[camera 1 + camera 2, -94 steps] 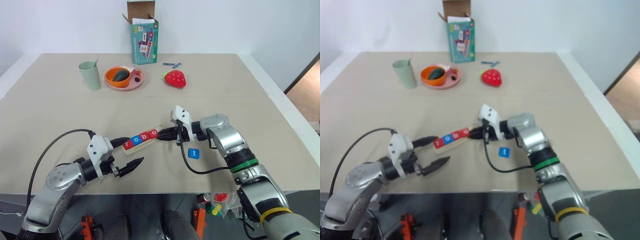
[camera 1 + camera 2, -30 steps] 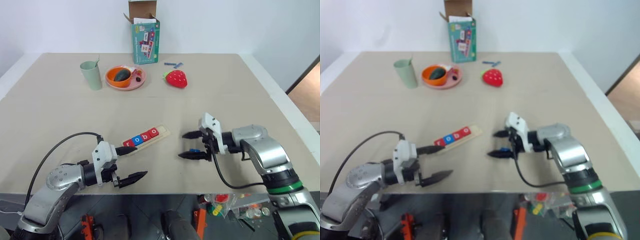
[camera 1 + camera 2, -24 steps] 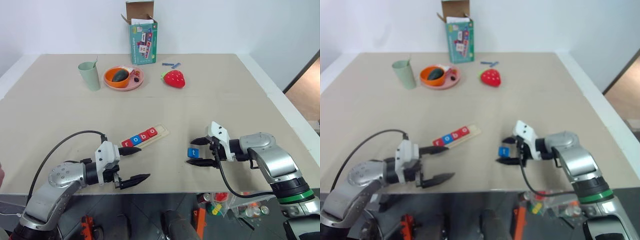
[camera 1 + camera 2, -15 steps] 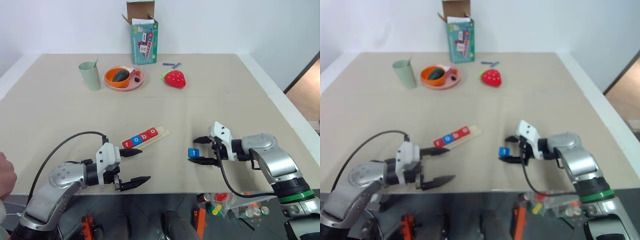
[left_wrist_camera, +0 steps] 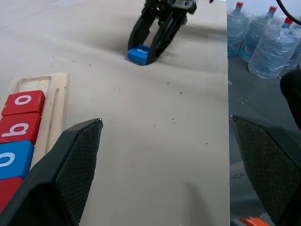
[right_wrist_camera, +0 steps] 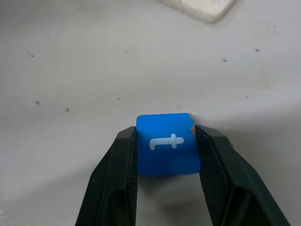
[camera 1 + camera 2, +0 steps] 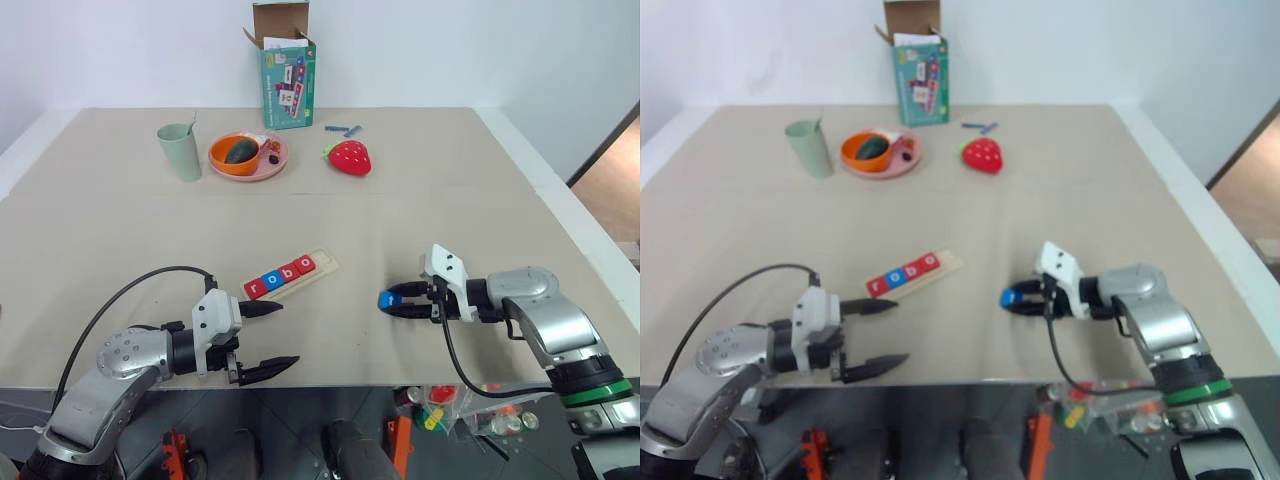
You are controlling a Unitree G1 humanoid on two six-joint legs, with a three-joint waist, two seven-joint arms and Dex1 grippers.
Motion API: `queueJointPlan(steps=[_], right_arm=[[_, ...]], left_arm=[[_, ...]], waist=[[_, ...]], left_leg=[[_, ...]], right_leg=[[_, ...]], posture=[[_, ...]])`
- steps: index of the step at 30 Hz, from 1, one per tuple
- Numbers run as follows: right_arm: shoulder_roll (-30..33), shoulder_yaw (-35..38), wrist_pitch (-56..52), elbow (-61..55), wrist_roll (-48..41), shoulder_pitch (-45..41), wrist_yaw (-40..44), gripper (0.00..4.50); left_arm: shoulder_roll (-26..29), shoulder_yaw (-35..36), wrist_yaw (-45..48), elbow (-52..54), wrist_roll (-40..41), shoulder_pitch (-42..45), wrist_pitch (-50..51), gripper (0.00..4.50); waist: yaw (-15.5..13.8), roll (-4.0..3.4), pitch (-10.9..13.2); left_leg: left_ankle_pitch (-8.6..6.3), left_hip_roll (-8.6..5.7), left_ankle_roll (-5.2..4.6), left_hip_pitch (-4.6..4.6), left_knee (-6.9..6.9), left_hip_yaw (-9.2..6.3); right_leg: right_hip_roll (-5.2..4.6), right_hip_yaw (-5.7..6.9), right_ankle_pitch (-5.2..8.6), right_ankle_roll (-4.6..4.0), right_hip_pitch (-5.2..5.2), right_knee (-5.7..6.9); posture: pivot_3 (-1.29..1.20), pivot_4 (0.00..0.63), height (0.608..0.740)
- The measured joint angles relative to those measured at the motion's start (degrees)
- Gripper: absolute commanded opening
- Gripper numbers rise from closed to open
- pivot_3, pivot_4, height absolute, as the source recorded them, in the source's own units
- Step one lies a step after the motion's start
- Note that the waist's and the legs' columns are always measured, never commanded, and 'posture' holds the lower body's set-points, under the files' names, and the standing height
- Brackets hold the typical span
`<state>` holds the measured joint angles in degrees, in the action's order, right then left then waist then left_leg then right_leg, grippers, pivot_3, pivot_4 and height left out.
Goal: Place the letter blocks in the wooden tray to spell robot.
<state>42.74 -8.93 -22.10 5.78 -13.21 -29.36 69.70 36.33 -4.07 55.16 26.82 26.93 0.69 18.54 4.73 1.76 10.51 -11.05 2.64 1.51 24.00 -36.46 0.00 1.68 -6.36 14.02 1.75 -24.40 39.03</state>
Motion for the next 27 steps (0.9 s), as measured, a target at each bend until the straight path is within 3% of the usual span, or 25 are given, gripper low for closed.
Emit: queueJointPlan(steps=[8,16,21,27], right_arm=[[-11.40,-5.35,11.37,17.93,5.25,-19.05,1.69,1.22],[-18.08,-8.53,19.78,32.34,9.28,-25.89,4.57,1.22],[-16.22,-8.76,19.64,33.32,10.53,-25.91,6.35,1.22],[-10.43,-6.34,13.61,23.36,9.51,-18.09,6.41,1.22]], left_arm=[[-2.13,0.53,-2.13,-1.83,0.08,0.89,0.01,4.50],[-2.20,1.37,-3.65,-1.88,0.11,-0.23,0.05,4.50],[-2.19,1.57,-4.77,-1.45,0.12,-1.16,0.11,4.50],[-2.18,1.72,-5.10,-1.34,0.32,-1.19,0.41,4.50]], waist=[[0.22,0.03,0.00],[-0.10,0.02,0.00],[-0.39,0.01,0.01],[-0.44,0.01,0.00]], left_leg=[[0.02,0.05,-0.03,-0.13,0.02,-0.02],[-0.06,0.02,-0.01,0.08,0.07,-0.09],[-0.06,-0.02,-0.01,0.10,0.06,-0.11],[-0.06,0.00,-0.01,0.07,0.04,-0.14]], right_leg=[[0.08,0.00,-0.14,0.09,0.10,0.00],[0.01,0.05,0.00,0.25,0.01,-0.01],[-0.08,0.09,0.01,0.25,0.02,-0.01],[-0.03,0.11,0.00,0.24,0.03,0.01]], posture=[[0.00,0.150,0.740],[0.00,0.150,0.740],[0.00,0.150,0.740],[0.00,0.150,0.740]])
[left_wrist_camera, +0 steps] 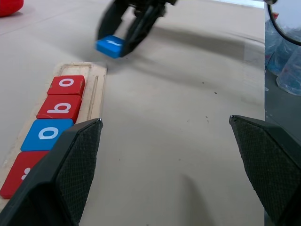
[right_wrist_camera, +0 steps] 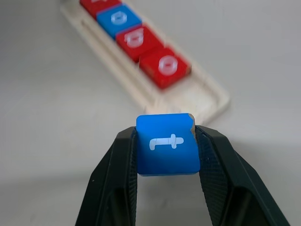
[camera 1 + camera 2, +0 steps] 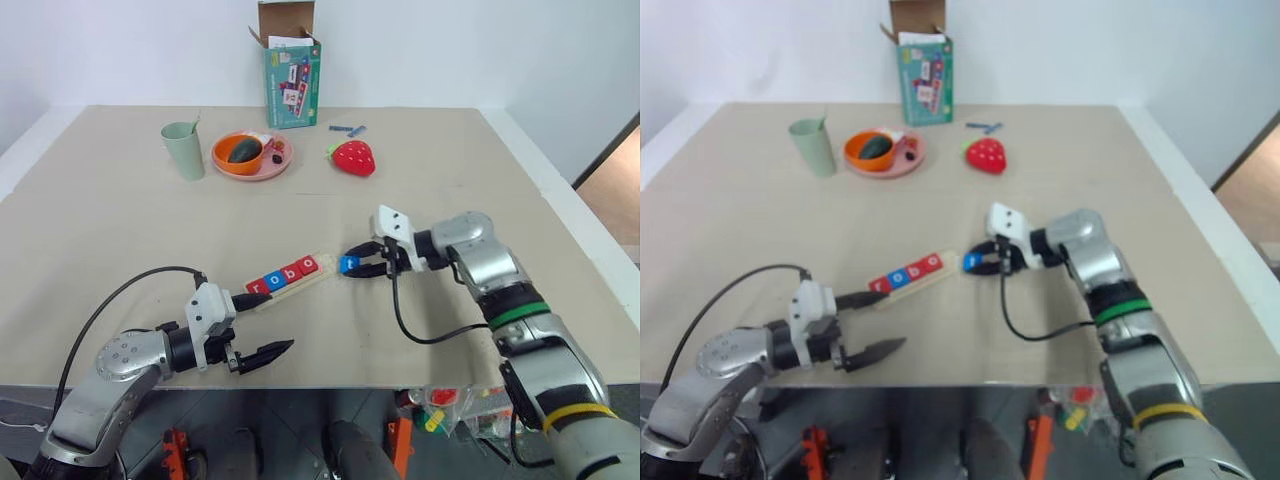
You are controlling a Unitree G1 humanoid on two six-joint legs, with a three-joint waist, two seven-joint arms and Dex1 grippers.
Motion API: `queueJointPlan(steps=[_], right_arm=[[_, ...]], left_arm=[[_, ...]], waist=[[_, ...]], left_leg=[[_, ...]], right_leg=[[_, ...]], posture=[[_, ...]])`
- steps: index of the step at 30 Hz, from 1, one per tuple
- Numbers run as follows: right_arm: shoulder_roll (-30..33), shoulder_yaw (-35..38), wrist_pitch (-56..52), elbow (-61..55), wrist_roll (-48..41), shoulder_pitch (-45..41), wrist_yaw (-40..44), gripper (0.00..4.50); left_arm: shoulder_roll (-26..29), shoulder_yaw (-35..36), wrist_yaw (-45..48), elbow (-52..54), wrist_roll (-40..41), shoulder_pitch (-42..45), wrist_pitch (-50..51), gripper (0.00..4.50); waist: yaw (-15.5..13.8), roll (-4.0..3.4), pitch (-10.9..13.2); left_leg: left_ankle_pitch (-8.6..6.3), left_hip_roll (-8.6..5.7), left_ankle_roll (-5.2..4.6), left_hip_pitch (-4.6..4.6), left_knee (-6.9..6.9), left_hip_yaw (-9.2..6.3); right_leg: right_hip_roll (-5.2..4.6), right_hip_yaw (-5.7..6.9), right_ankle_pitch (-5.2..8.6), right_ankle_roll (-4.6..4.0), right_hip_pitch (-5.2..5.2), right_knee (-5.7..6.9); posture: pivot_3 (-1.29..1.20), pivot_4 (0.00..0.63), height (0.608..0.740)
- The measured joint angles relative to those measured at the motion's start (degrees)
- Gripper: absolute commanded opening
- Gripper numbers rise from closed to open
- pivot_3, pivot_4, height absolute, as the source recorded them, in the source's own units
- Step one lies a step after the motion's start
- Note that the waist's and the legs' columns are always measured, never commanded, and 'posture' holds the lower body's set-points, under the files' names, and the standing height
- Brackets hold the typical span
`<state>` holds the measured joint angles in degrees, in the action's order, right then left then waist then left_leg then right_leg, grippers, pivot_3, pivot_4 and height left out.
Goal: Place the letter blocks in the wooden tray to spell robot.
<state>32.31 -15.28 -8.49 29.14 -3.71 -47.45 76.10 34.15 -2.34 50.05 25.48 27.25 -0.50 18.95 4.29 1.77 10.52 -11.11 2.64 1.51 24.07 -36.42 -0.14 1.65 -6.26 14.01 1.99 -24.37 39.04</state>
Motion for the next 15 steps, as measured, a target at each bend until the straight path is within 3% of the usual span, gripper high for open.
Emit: queueJointPlan(steps=[12,14,15], right_arm=[[3.81,2.52,-5.54,-9.82,-1.71,9.59,-2.48,1.22],[3.93,2.79,-6.16,-10.13,-1.97,9.96,-2.66,2.24],[3.97,2.86,-6.46,-10.24,-2.16,10.08,-2.72,2.51]], left_arm=[[-1.67,1.47,-1.36,0.23,4.99,2.34,3.34,4.50],[-1.67,1.74,-1.59,0.27,4.91,2.33,3.37,4.50],[-1.67,1.85,-1.83,0.27,4.81,2.34,3.35,4.50]], waist=[[0.18,0.00,0.00],[0.15,0.00,0.00],[0.14,0.00,0.00]], left_leg=[[0.01,0.01,0.01,-0.06,-0.04,0.02],[0.01,0.00,0.01,-0.06,-0.05,0.02],[0.01,0.00,0.01,-0.06,-0.05,0.02]], right_leg=[[0.06,-0.03,-0.08,0.01,0.02,0.01],[0.05,-0.03,-0.08,0.02,0.03,0.01],[0.05,-0.04,-0.08,0.03,0.04,0.00]], posture=[[0.00,0.150,0.740],[0.00,0.150,0.740],[0.00,0.150,0.740]])
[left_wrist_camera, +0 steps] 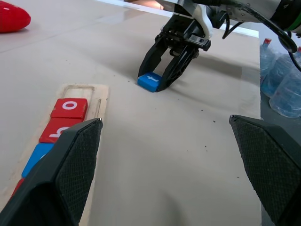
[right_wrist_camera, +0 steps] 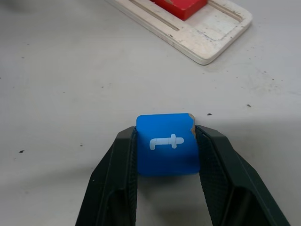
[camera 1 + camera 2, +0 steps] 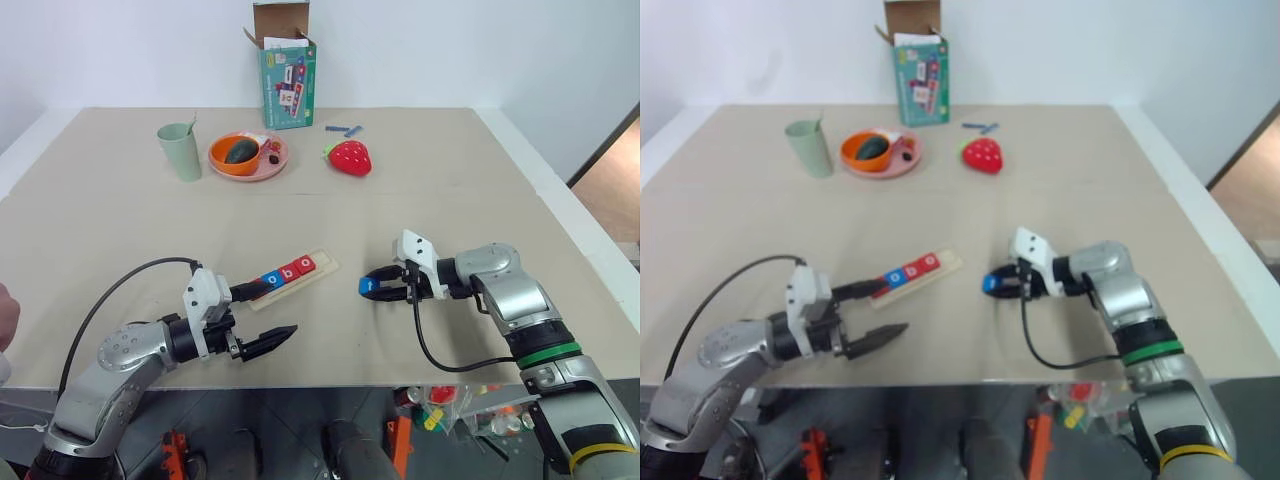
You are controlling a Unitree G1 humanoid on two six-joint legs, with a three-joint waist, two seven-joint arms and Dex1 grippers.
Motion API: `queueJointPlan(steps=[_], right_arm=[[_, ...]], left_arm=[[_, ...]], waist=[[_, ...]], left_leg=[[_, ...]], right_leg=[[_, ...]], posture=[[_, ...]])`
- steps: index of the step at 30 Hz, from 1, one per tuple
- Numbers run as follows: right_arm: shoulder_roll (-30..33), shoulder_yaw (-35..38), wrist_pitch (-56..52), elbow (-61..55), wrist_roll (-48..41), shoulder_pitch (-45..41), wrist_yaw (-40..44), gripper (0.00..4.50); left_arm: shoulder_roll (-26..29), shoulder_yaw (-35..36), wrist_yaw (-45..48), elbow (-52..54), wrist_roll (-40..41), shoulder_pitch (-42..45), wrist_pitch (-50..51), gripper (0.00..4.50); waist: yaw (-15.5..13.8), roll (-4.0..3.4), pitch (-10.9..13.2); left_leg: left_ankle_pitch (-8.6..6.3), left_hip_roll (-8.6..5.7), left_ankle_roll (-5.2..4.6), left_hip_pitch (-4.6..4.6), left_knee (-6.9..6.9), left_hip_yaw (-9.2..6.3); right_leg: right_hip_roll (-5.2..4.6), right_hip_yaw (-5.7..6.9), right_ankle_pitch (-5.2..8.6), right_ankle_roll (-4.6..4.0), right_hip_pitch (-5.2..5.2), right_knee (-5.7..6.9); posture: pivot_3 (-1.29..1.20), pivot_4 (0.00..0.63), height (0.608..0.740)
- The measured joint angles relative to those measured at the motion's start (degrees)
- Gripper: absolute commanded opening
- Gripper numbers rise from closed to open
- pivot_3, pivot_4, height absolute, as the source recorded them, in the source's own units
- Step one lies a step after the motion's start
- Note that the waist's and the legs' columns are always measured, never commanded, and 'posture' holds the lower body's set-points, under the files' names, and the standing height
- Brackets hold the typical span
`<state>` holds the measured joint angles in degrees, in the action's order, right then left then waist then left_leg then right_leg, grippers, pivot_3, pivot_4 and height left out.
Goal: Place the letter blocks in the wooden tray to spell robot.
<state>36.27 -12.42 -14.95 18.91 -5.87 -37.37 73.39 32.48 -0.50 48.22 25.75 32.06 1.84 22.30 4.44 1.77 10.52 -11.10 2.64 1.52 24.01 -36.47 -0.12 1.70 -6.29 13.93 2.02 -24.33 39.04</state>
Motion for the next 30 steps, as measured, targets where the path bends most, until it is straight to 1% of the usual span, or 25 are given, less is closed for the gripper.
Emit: queueJointPlan(steps=[3,4,5,6,10,12,16,19,20,30], right_arm=[[0.11,0.34,-0.15,-0.21,-0.52,0.43,-0.29,3.61],[0.27,0.41,-0.15,-0.22,-0.59,0.45,-0.44,3.90],[0.66,0.96,-0.47,-0.55,-0.81,0.47,-0.64,4.36],[0.79,1.15,-0.56,-0.70,-0.88,0.46,-0.66,4.44],[1.77,2.31,-2.89,-3.48,-3.68,-0.21,0.78,4.44],[0.76,2.30,-2.68,-3.60,-4.64,-2.38,1.48,4.44],[-3.19,0.85,0.15,-3.03,-4.90,-6.57,2.42,4.44],[-7.02,-2.11,3.70,0.92,-3.72,-8.12,3.76,4.44],[-8.22,-3.59,6.16,4.24,-2.56,-9.07,4.07,4.44],[-11.58,-4.95,16.25,19.12,1.94,-14.79,4.17,4.44]], left_arm=[[0.00,0.08,-0.21,0.00,-0.62,0.00,-0.28,4.50],[0.00,0.08,-0.21,0.00,-0.68,-0.02,-0.57,4.50],[0.02,0.08,-0.20,0.01,-0.87,-0.04,-0.99,4.50],[0.02,0.08,-0.20,0.01,-0.94,-0.04,-1.03,4.50],[0.28,0.08,-0.06,0.00,-1.70,-0.12,-1.21,4.50],[0.34,0.03,0.06,0.01,-1.86,-0.10,-1.30,4.50],[0.33,-0.08,0.17,0.01,-2.25,-0.08,-1.72,4.50],[0.32,-0.11,0.09,0.05,-2.40,-0.18,-1.98,4.50],[0.34,-0.05,-0.07,0.09,-2.45,-0.48,-2.04,4.50],[0.32,0.27,-0.51,1.01,-2.86,-2.44,-2.11,4.50]], waist=[[0.00,0.00,0.00],[0.00,0.00,0.00],[0.00,0.00,0.00],[-0.01,0.00,0.00],[0.07,0.00,0.00],[0.24,-0.01,0.00],[0.20,0.00,0.00],[0.14,0.00,0.00],[0.12,0.00,0.00],[0.04,0.00,0.00]], left_leg=[[0.00,0.00,0.00,0.00,0.00,0.00],[0.00,0.00,0.00,0.00,0.00,0.00],[0.00,-0.01,0.00,0.00,0.00,0.00],[0.00,-0.01,0.00,0.00,0.00,0.00],[0.00,0.01,0.00,-0.01,0.00,0.00],[0.00,0.03,0.00,-0.04,0.01,0.00],[0.00,0.06,0.00,-0.06,0.01,-0.03],[0.00,0.04,0.01,-0.02,0.01,-0.02],[0.00,0.02,0.01,-0.01,0.01,-0.01],[0.00,0.02,0.00,0.02,0.01,-0.02]], right_leg=[[0.00,-0.01,0.00,0.00,0.00,0.00],[0.00,-0.01,0.00,0.00,0.00,0.00],[0.00,-0.01,0.00,0.00,0.00,0.00],[0.00,-0.01,0.00,0.00,0.00,0.00],[0.02,-0.01,0.00,0.00,-0.01,0.00],[0.05,-0.01,-0.02,-0.04,-0.01,0.00],[0.09,0.03,-0.03,-0.06,0.02,0.00],[0.06,0.01,-0.02,-0.04,0.02,0.00],[0.03,0.01,0.00,-0.01,0.01,-0.01],[0.00,0.02,0.00,-0.03,-0.01,-0.01]], posture=[[0.00,0.150,0.740],[0.00,0.150,0.740],[0.00,0.150,0.740],[0.00,0.150,0.740],[0.00,0.150,0.740],[0.00,0.150,0.740],[0.00,0.150,0.740],[0.00,0.150,0.740],[0.00,0.150,0.740],[0.00,0.150,0.740]])
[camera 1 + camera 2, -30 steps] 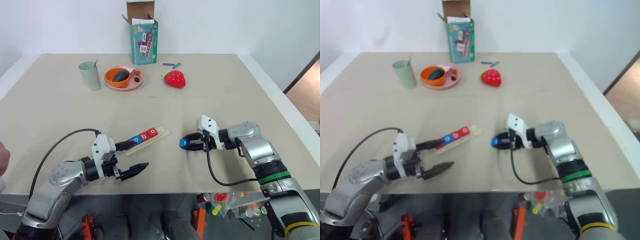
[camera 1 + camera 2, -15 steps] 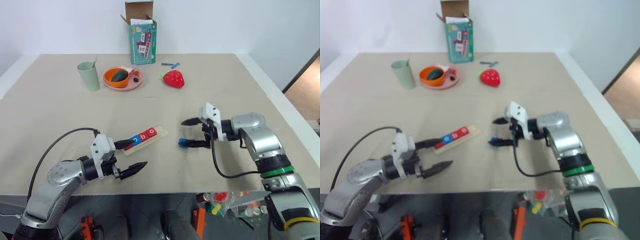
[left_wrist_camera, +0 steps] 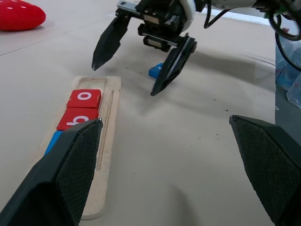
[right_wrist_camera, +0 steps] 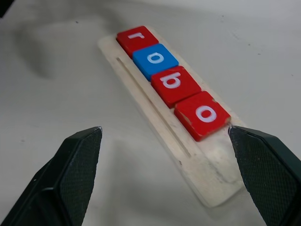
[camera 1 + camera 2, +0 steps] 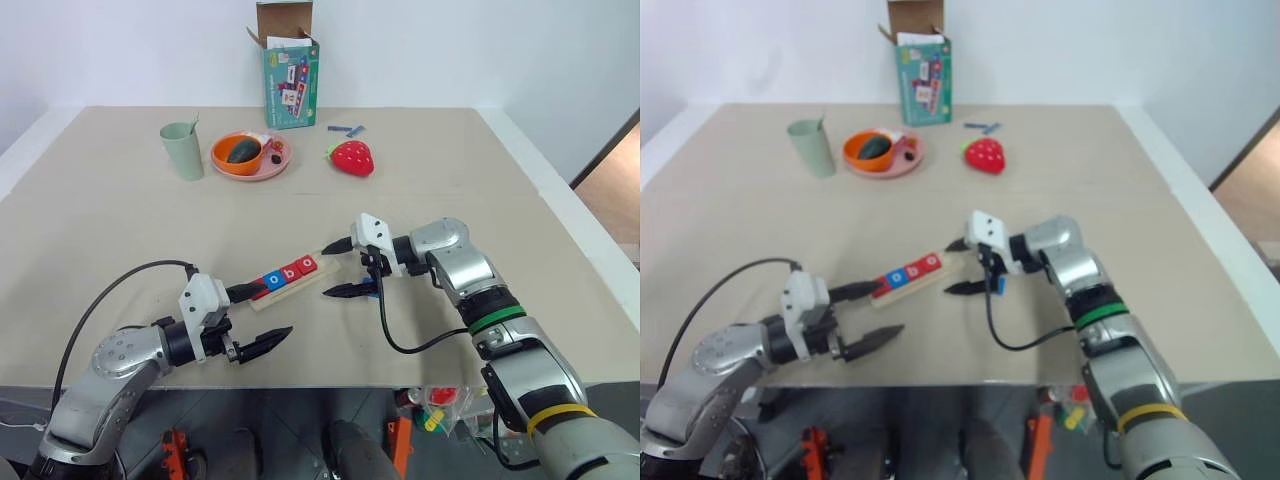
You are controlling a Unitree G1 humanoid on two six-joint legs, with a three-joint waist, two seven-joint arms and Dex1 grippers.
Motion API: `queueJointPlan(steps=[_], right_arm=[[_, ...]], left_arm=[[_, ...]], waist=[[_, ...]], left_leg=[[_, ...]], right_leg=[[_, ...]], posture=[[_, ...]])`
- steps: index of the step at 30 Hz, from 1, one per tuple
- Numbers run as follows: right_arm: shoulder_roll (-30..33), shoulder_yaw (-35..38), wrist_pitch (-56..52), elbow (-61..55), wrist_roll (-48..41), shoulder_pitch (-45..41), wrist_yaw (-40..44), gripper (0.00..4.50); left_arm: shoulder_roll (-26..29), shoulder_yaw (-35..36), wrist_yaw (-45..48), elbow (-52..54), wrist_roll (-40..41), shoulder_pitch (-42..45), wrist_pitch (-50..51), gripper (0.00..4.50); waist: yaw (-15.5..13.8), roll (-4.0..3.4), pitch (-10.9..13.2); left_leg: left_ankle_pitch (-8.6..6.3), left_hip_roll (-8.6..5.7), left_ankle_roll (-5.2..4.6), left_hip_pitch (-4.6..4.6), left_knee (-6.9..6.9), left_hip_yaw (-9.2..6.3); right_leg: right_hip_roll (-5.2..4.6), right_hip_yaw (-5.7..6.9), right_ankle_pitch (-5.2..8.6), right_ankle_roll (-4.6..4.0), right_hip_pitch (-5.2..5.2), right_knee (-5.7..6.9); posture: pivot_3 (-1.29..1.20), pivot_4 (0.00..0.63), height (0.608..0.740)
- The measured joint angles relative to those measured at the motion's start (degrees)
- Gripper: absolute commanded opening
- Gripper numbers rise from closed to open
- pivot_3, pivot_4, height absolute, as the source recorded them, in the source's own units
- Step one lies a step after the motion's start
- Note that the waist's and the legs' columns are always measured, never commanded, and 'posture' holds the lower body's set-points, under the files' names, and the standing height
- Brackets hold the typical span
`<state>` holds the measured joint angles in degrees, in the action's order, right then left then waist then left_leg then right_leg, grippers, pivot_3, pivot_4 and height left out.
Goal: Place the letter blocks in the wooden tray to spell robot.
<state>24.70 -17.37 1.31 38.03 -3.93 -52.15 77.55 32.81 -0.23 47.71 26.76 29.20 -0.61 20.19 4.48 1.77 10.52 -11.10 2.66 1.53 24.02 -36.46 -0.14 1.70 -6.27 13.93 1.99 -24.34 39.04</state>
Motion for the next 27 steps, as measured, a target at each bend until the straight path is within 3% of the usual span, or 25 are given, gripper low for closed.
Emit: queueJointPlan(steps=[8,9,11,16,27], right_arm=[[-1.57,-0.06,5.18,7.15,3.07,-2.77,-0.24,4.44],[-1.60,-0.07,5.31,7.36,3.19,-2.78,-0.24,4.21],[-2.08,-0.26,6.56,9.47,4.24,-3.33,-0.24,4.21],[-2.57,-0.34,8.22,11.73,5.65,-4.11,-0.21,2.58],[-3.41,-0.35,10.18,12.47,7.11,-4.61,-0.24,2.58]], left_arm=[[-0.07,0.00,-0.18,0.20,-0.02,-0.04,-0.01,4.50],[-0.07,0.00,-0.18,0.20,-0.02,-0.04,-0.01,4.50],[-0.19,-0.01,-0.30,0.21,-0.03,-0.02,0.00,4.50],[-0.28,-0.02,-1.13,0.21,-0.05,-0.02,0.00,4.50],[-0.28,-0.02,-1.37,0.21,-0.07,-0.08,0.00,4.50]], waist=[[0.00,0.00,0.00],[0.00,0.00,0.00],[0.00,0.00,0.00],[0.00,0.00,0.00],[0.00,0.00,0.00]], left_leg=[[0.00,0.01,0.00,0.00,0.00,0.00],[0.00,0.00,0.00,0.00,0.00,0.00],[0.00,0.01,0.00,0.00,0.01,0.00],[0.00,0.01,0.00,-0.01,0.01,0.00],[0.00,0.00,0.00,-0.01,0.01,0.00]], right_leg=[[0.00,0.00,0.00,-0.01,0.00,0.00],[0.00,0.00,0.00,-0.01,0.00,0.00],[0.00,-0.01,-0.01,-0.01,0.00,0.00],[0.00,-0.01,-0.01,-0.01,0.00,0.00],[0.00,-0.01,-0.01,-0.01,0.01,0.01]], posture=[[0.00,0.150,0.740],[0.00,0.150,0.740],[0.00,0.150,0.740],[0.00,0.150,0.740],[0.00,0.150,0.740]])
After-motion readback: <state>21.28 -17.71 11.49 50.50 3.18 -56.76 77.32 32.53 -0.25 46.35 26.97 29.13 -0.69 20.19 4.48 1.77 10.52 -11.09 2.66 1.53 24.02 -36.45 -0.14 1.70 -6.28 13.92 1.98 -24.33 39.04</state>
